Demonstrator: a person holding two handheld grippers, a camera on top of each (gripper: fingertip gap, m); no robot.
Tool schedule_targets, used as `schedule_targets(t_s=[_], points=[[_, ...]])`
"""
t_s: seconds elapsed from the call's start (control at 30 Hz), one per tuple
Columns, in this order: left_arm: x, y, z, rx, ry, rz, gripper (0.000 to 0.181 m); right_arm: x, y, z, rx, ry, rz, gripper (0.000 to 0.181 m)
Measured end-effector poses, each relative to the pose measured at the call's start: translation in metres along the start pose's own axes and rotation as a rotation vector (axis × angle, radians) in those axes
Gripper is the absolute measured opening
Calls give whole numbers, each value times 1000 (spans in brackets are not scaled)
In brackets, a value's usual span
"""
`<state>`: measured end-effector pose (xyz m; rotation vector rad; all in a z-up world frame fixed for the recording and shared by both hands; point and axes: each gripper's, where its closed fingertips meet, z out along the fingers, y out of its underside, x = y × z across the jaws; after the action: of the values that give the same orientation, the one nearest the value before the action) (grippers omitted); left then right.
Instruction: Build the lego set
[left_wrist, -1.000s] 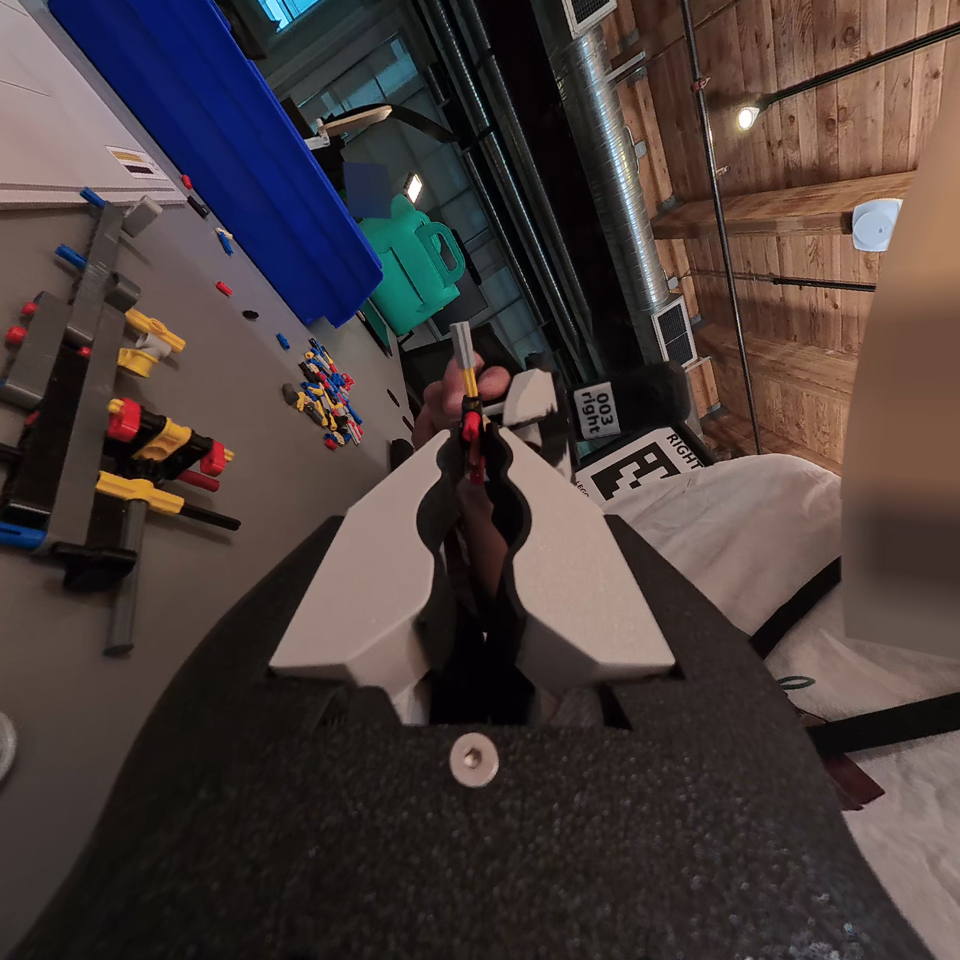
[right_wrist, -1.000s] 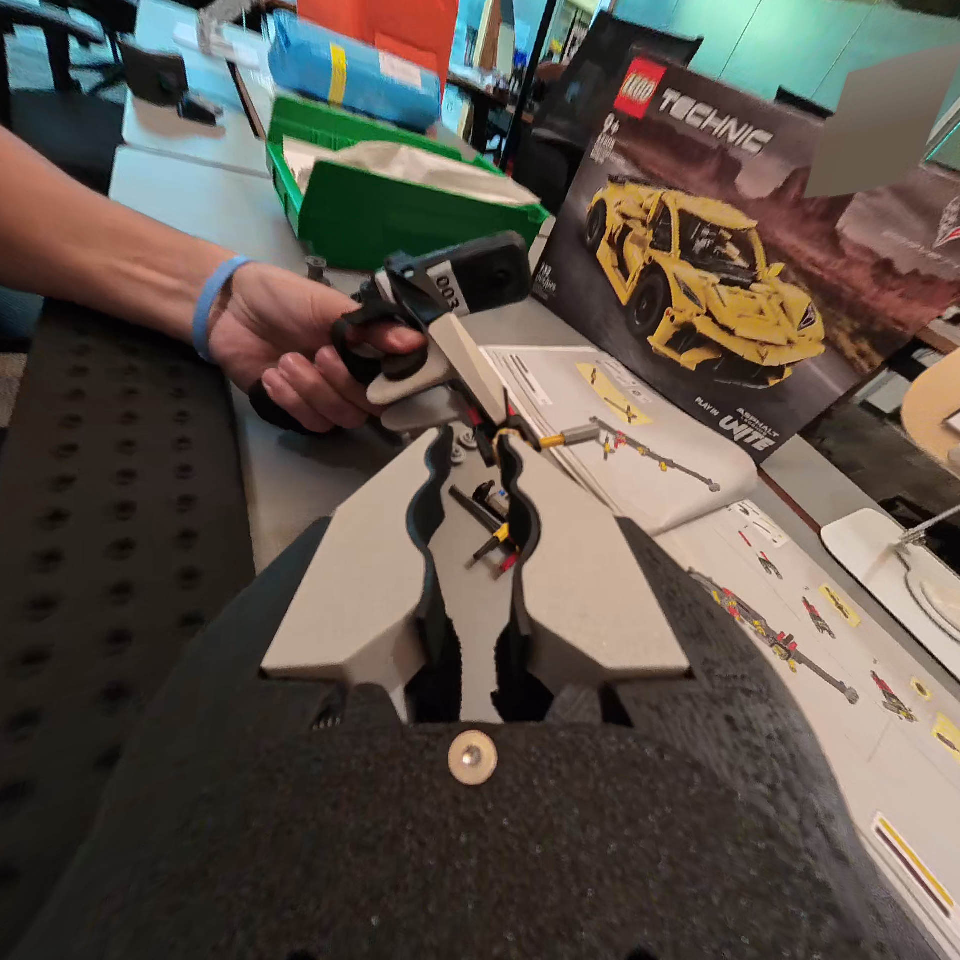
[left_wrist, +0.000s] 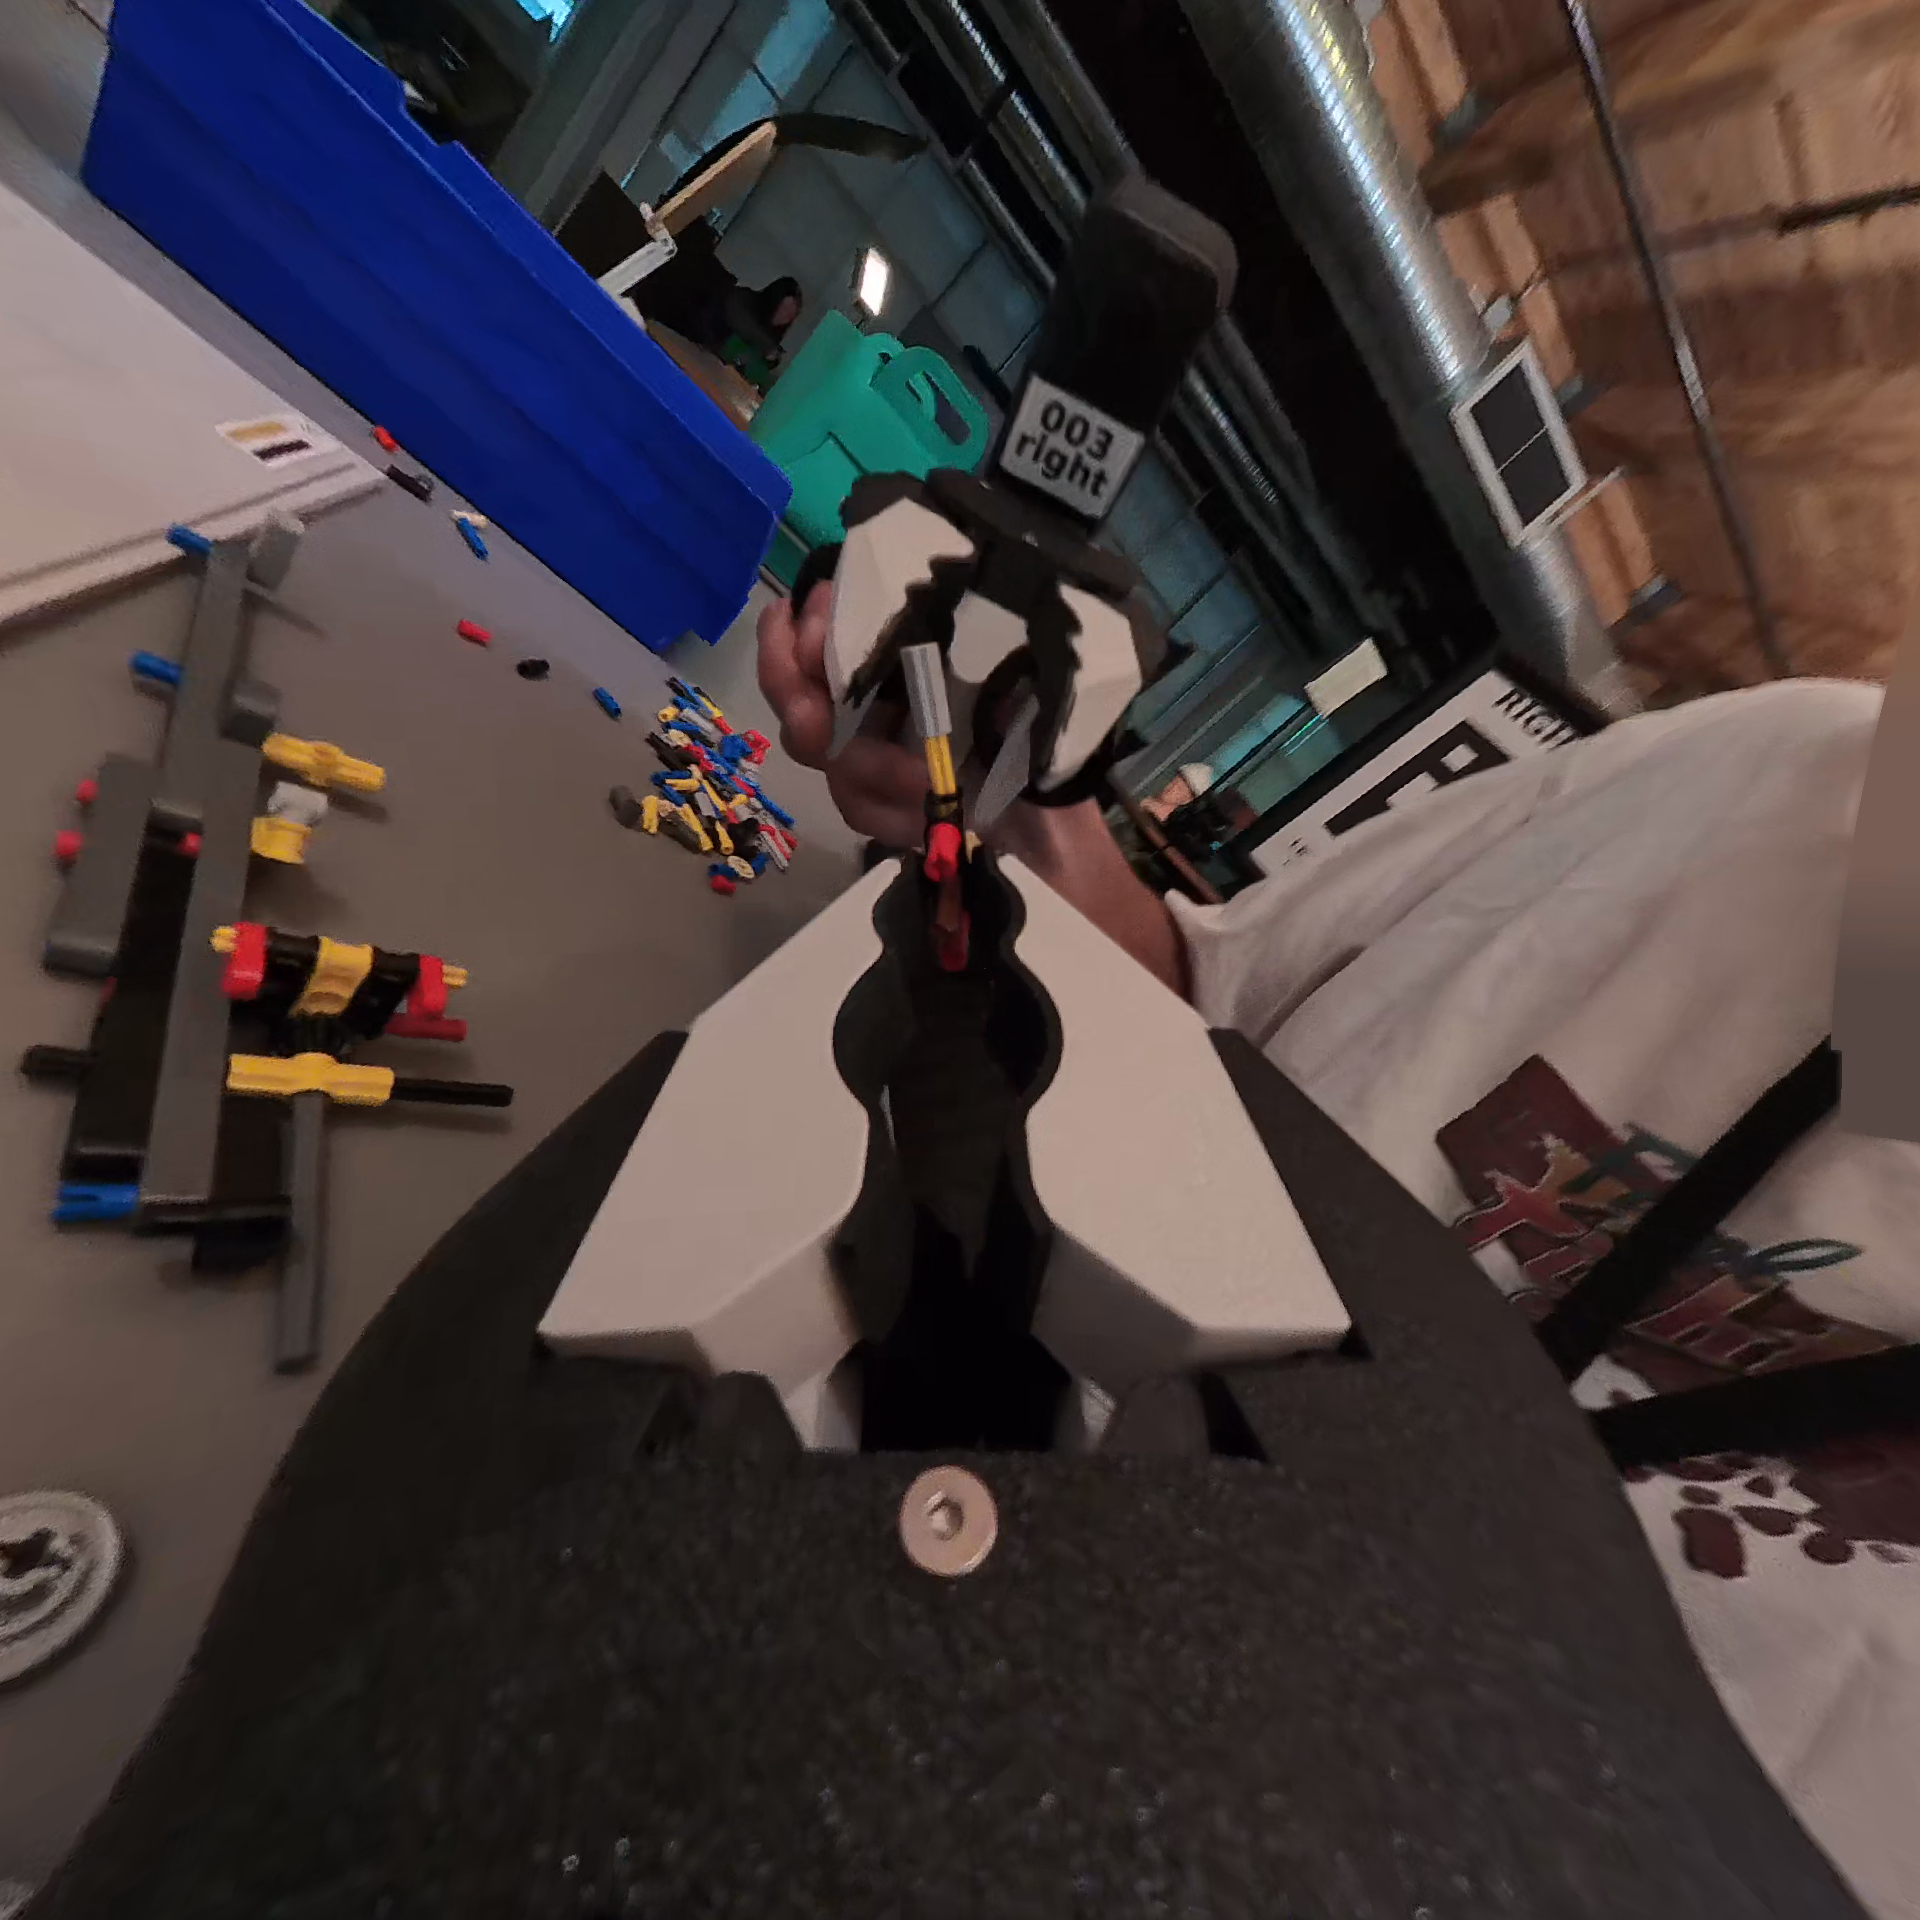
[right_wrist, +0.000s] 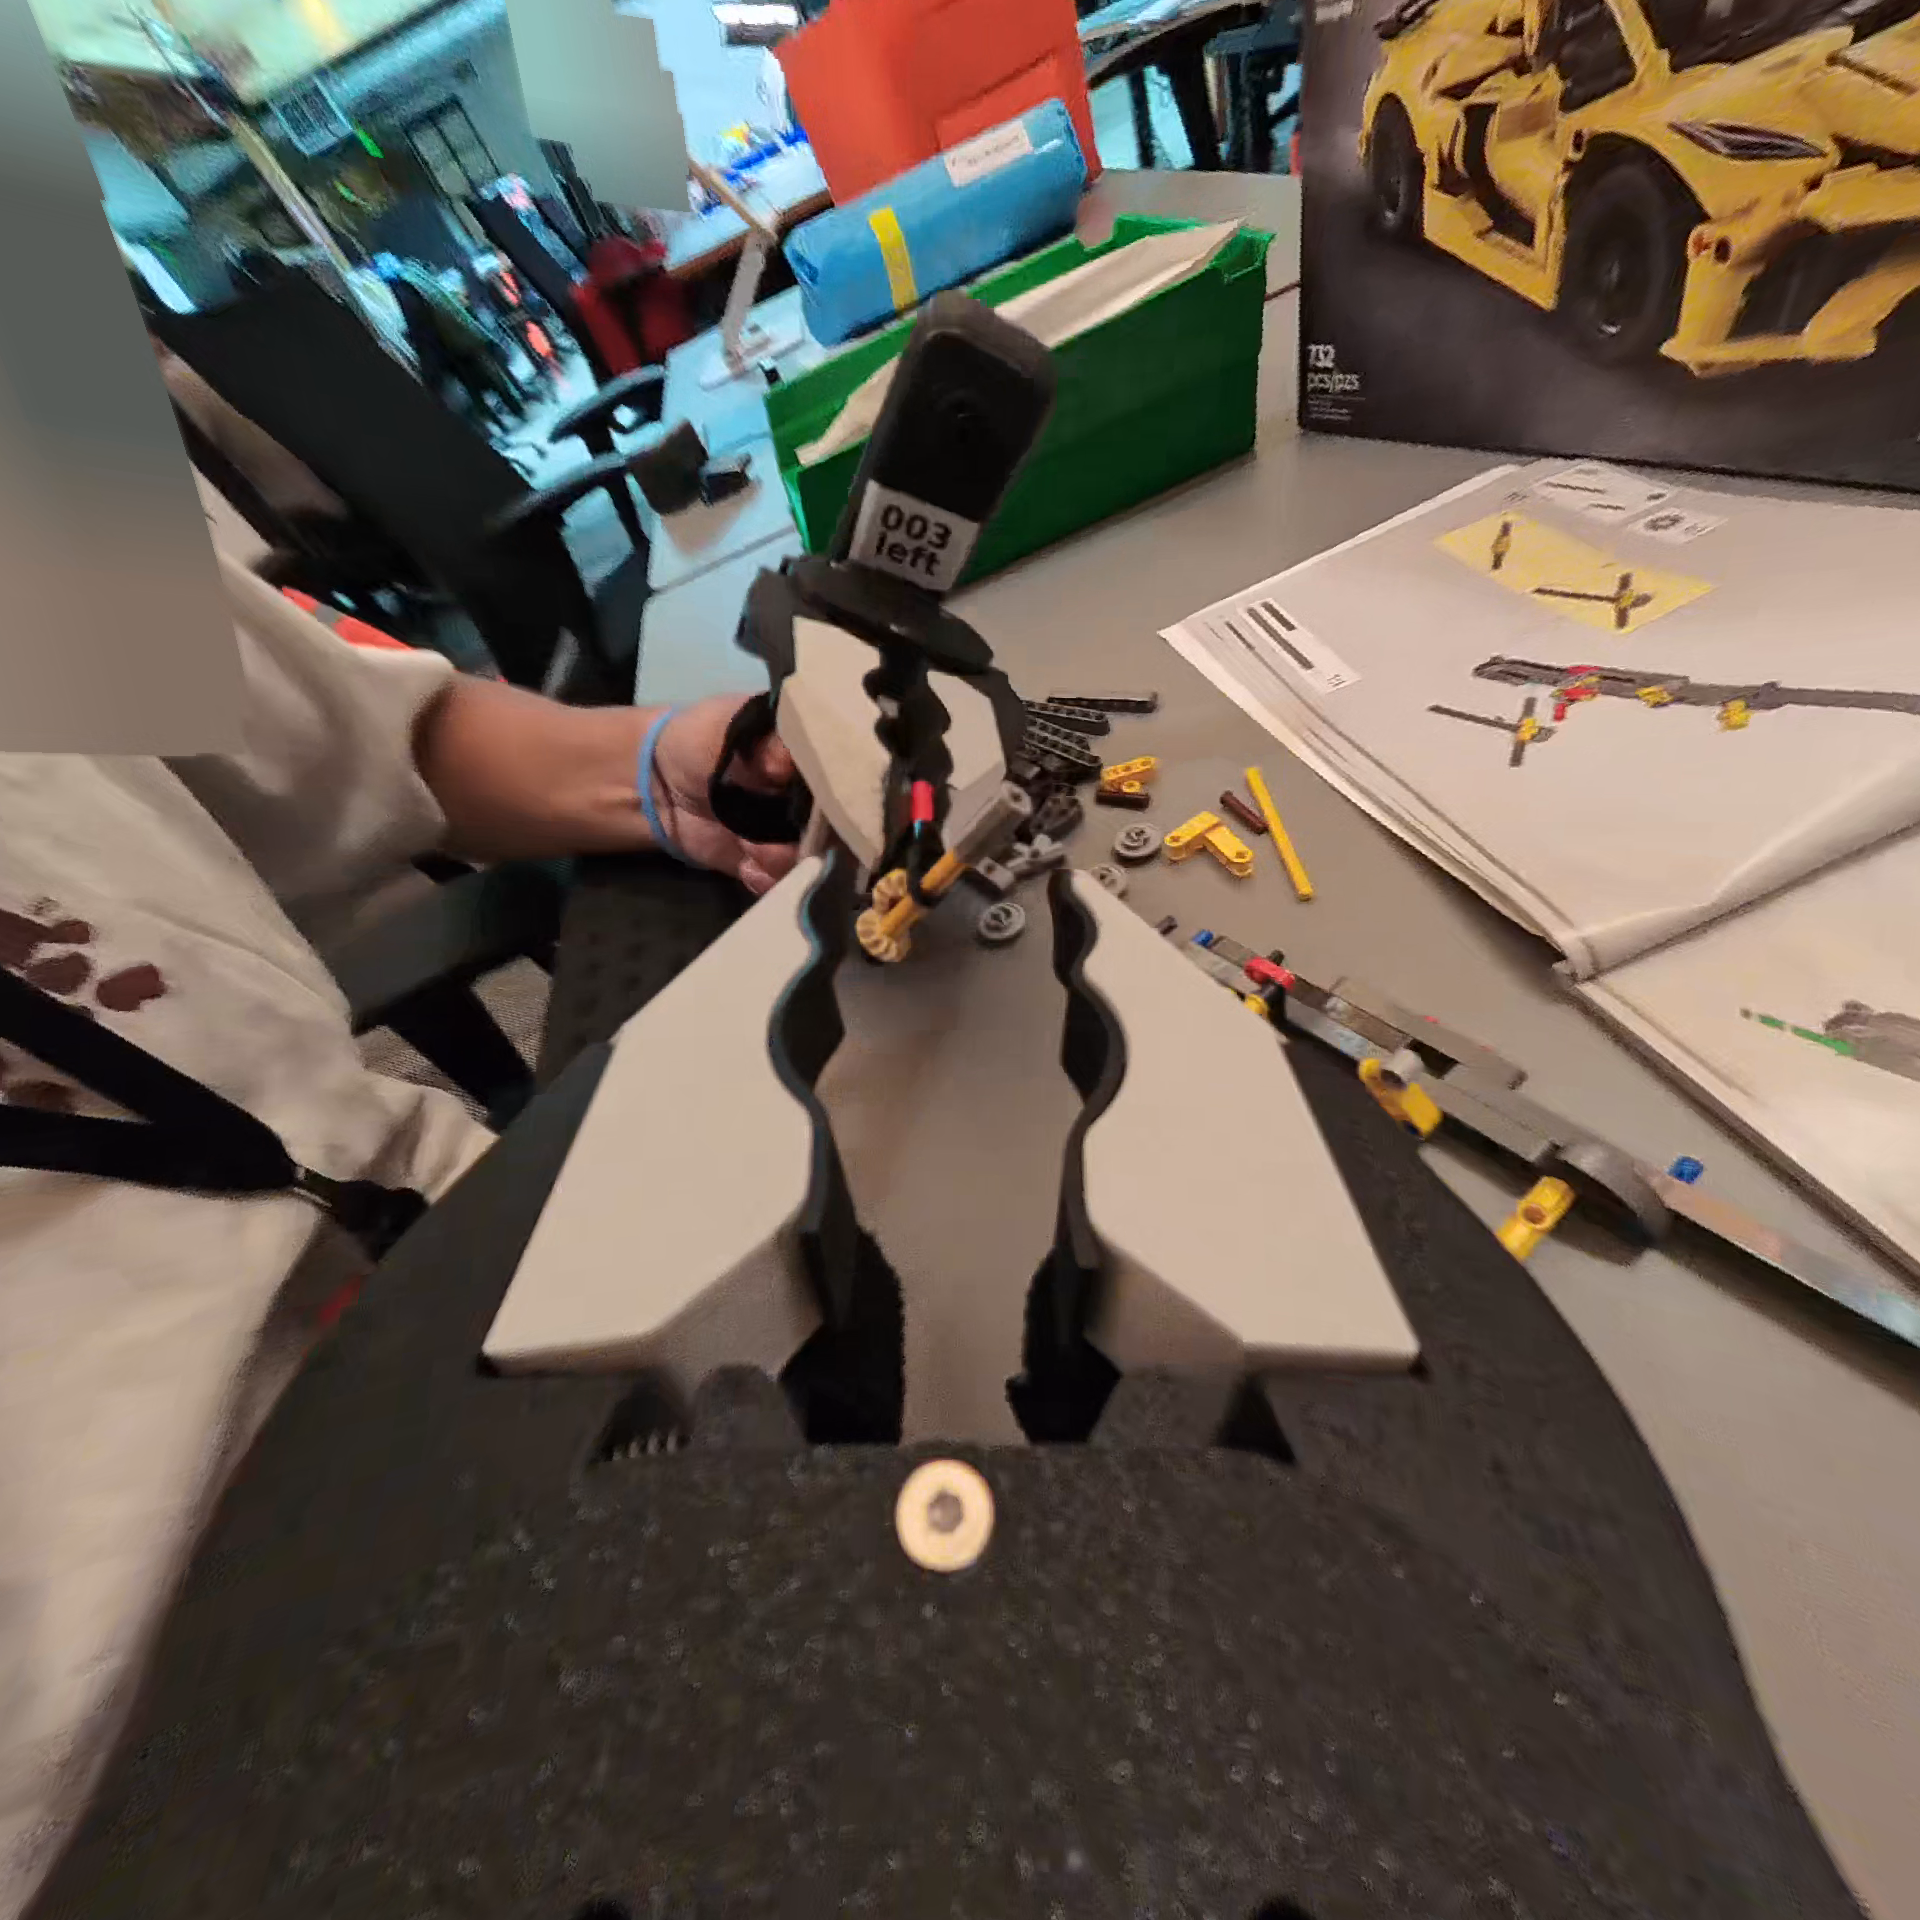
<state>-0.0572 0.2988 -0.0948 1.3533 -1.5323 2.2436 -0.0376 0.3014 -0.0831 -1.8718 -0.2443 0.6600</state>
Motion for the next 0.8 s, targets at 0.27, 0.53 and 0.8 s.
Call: schedule_targets(t_s=[0.27, 0.53, 0.8], points=[[2, 7, 3, -78, -77, 160, 6, 2, 0, 8, -64, -61, 44, 14], [-11, -4, -2, 15, -54, -23, 6, 12, -4, 13, 123, 22, 192, 6], [-17, -15, -8, 72, -62, -57, 27, 27, -11, 2, 409, -58, 549, 5]])
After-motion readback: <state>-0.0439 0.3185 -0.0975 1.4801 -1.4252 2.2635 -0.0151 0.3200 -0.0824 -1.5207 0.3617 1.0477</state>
